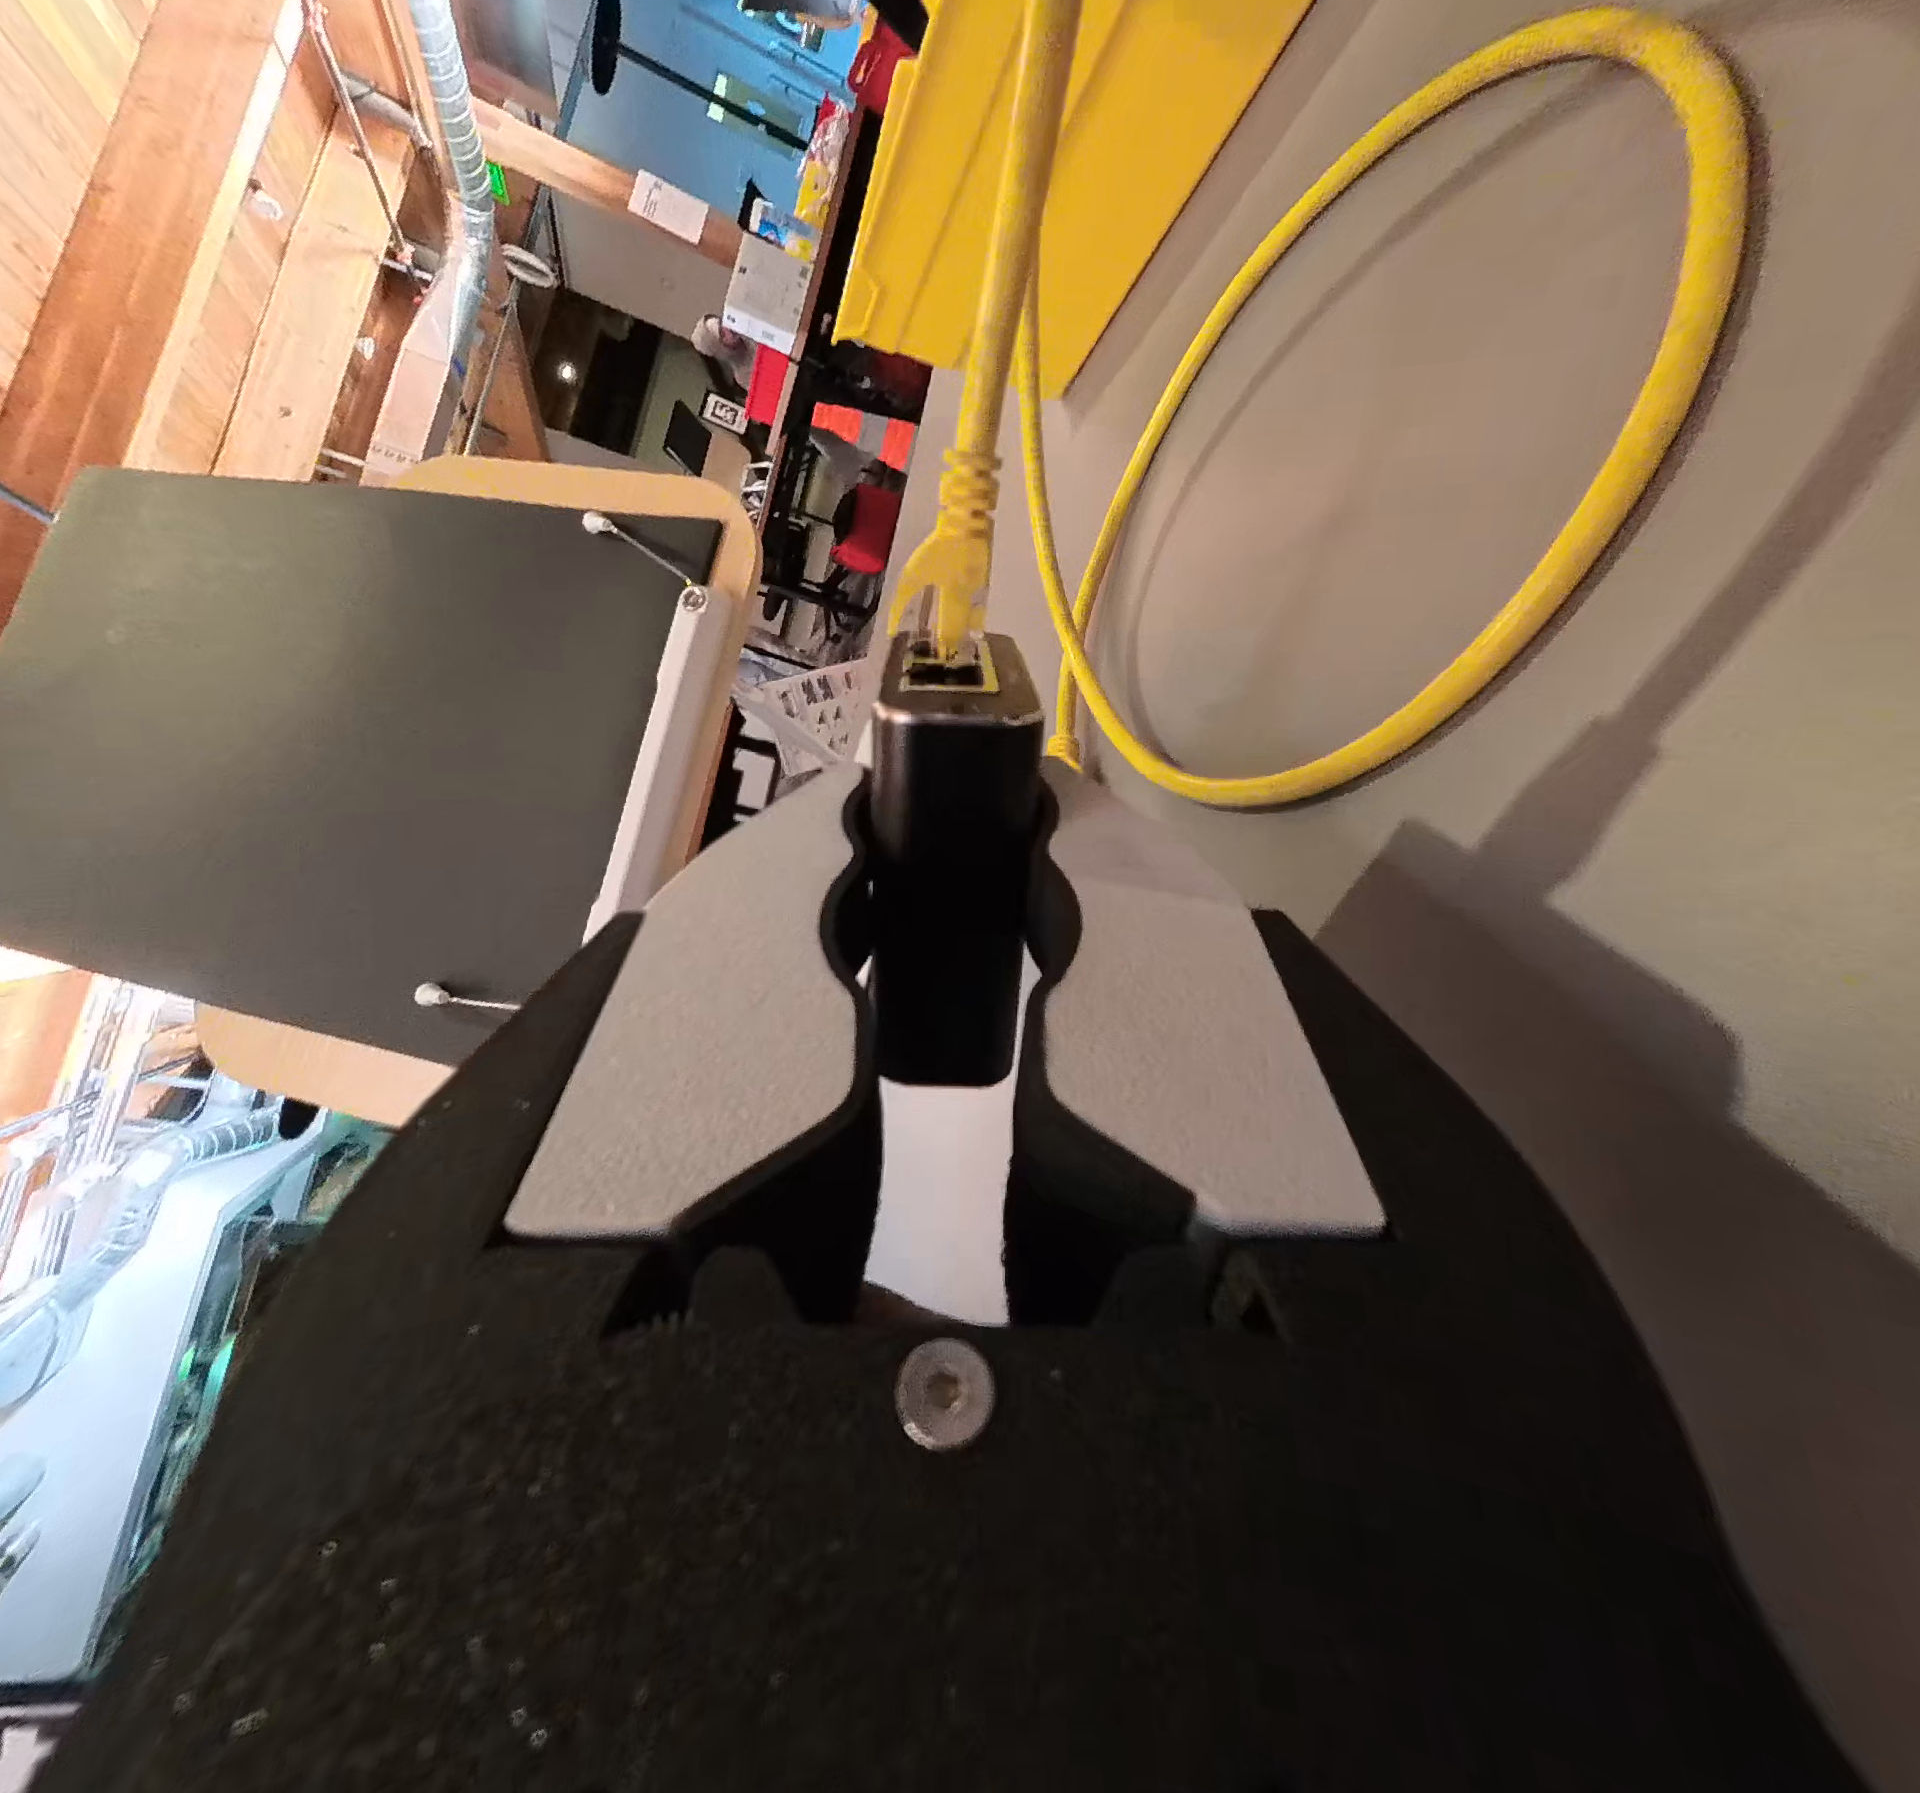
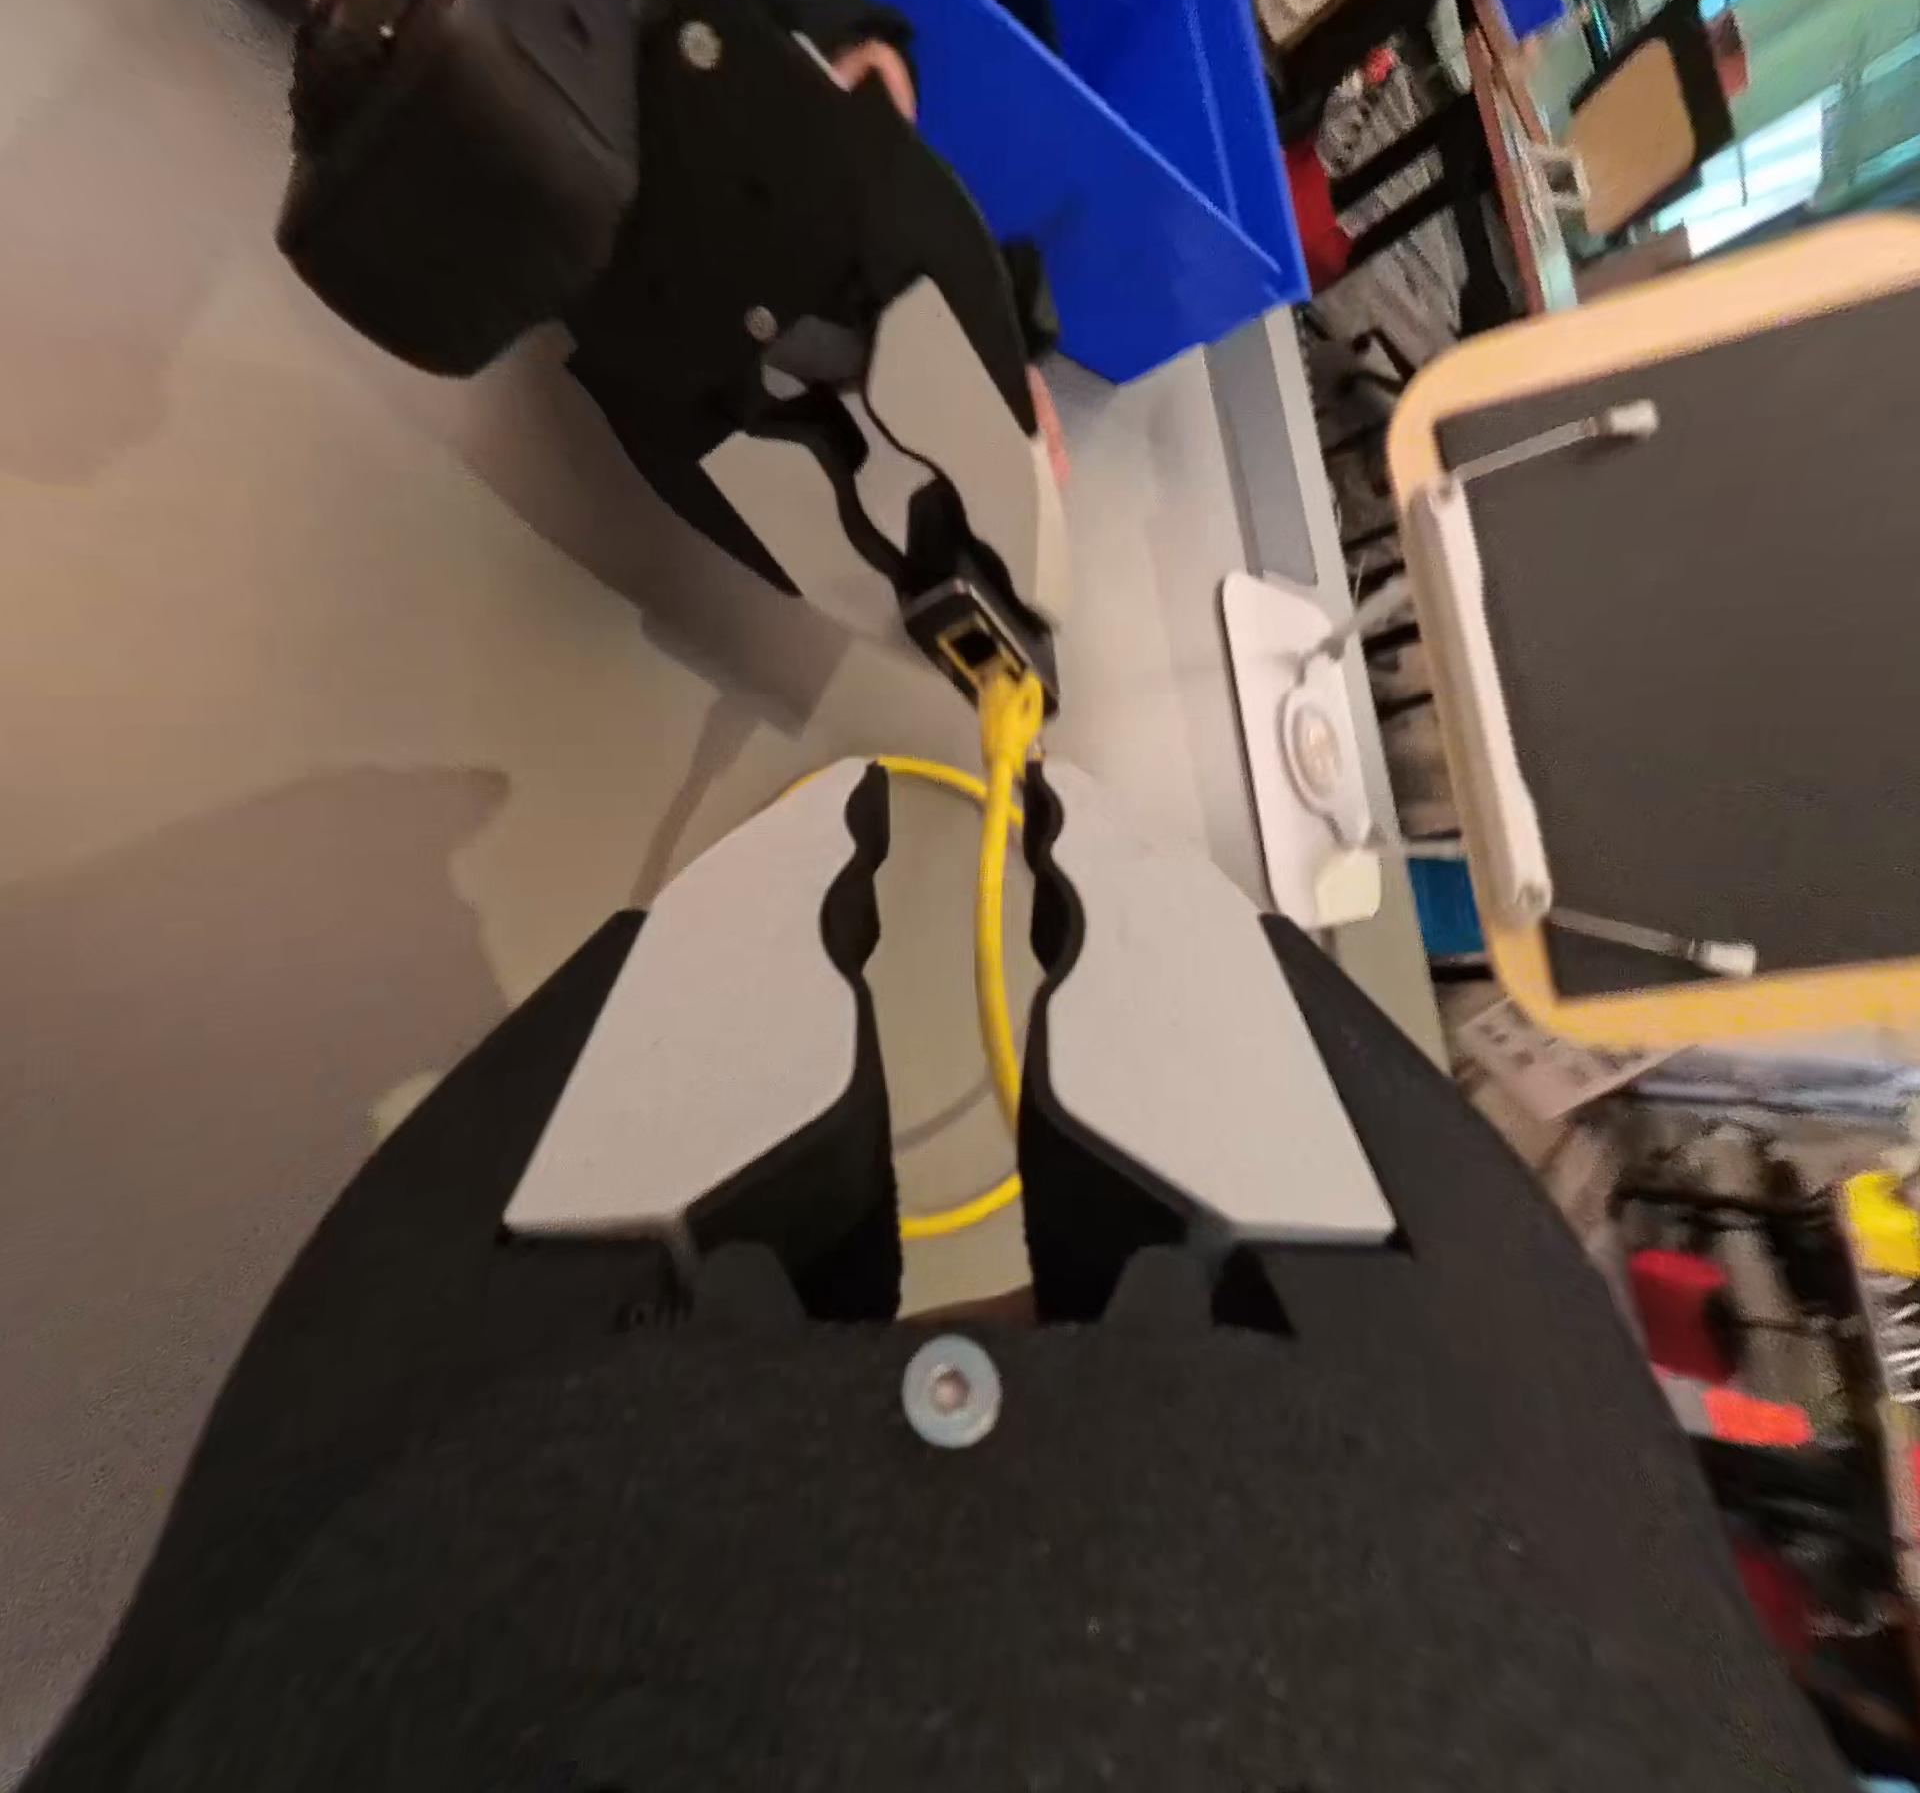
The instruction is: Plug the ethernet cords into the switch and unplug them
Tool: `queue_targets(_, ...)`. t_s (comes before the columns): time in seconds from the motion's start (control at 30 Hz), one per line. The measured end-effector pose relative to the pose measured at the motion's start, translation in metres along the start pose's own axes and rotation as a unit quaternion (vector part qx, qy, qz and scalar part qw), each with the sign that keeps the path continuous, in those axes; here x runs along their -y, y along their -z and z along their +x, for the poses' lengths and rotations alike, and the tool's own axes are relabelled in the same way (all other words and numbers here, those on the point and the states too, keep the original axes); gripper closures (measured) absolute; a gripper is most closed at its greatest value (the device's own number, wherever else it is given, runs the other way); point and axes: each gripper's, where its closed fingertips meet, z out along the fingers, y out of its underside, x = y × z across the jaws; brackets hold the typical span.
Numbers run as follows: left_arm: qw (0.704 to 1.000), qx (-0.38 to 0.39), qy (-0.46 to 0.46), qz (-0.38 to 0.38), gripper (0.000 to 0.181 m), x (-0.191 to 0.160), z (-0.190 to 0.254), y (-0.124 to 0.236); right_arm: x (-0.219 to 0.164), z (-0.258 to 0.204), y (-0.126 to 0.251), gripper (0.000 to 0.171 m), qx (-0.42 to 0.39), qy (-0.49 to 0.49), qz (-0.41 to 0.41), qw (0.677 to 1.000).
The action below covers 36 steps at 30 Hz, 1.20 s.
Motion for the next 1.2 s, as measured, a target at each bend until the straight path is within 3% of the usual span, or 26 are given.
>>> queue_targets(0.23, 1.0, 0.001, -0.018, 0.011, 0.157, 0.009, 0.003, 0.003, -0.003, 0.002, -0.052, 0.146, -0.02, 0.144, -0.07, 0.987)
queue_targets(0.77, 1.0, -0.014, -0.004, 0.007, 0.157, 0.011, 0.006, 0.003, -0.022, 0.006, -0.061, 0.155, -0.029, 0.185, -0.088, 0.978)
queue_targets(0.97, 0.999, -0.04, 0.018, -0.008, 0.157, 0.012, 0.014, 0.002, -0.034, 0.004, -0.066, 0.157, 0.003, 0.174, -0.125, 0.977)
queue_targets(1.2, 0.998, -0.059, 0.038, 0.0, 0.156, 0.012, 0.02, -0.001, -0.039, 0.001, -0.063, 0.157, 0.004, 0.168, -0.109, 0.98)
